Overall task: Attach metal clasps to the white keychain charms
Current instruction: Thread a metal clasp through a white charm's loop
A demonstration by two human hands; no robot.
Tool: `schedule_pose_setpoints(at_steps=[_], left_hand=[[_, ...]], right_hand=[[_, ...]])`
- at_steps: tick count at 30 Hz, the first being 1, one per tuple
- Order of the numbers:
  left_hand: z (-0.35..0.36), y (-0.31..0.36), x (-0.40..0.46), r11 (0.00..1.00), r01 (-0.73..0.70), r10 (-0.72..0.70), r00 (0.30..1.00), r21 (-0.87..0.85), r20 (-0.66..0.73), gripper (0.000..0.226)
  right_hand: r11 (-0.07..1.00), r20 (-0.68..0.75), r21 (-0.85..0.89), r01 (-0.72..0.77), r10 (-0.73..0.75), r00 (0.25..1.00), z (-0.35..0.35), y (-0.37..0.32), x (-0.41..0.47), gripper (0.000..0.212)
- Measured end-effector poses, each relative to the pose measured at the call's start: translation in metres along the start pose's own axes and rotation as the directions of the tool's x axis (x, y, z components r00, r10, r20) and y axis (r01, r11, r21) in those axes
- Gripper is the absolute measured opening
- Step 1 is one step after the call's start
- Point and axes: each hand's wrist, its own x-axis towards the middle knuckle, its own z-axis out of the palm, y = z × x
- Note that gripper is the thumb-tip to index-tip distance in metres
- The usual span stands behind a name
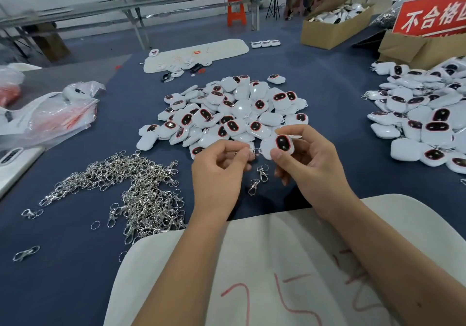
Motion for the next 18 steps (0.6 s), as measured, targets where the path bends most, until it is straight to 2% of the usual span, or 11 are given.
schedule_pose_setpoints(at_steps=[4, 7, 9, 15, 18], left_hand=[[-0.0004, 0.0028, -0.0020, 0.946, 0.183, -0.172, 0.983, -0.267, 0.064, 0.022], [0.0000, 0.0047, -0.0033, 0.919, 0.248, -0.198, 0.963, -0.307, 0.184, 0.023], [0.0010, 0.0058, -0.0049, 0.930, 0.226, -0.166, 0.962, -0.288, 0.218, 0.019], [0.0055, 0.0044, -0.0060, 0.956, 0.133, -0.091, 0.982, -0.263, 0.167, 0.027], [0.0076, 0.0047, -0.0065, 0.957, 0.092, -0.054, 0.988, -0.274, 0.142, 0.023]], right_hand=[[1.000, 0.028, 0.019, -0.008, 0.007, 1.000, -0.0002, -0.0025, -0.0009, 0.026], [0.999, -0.003, 0.036, -0.039, 0.040, 0.999, -0.0014, -0.0041, 0.0001, 0.023], [0.996, -0.039, 0.062, -0.058, 0.060, 0.997, -0.0018, -0.0054, 0.0006, 0.021], [0.997, -0.043, 0.046, -0.061, 0.063, 0.997, -0.0011, -0.0073, -0.0002, 0.022], [0.998, -0.033, 0.033, -0.052, 0.053, 0.998, -0.0017, -0.0076, -0.0002, 0.022]])
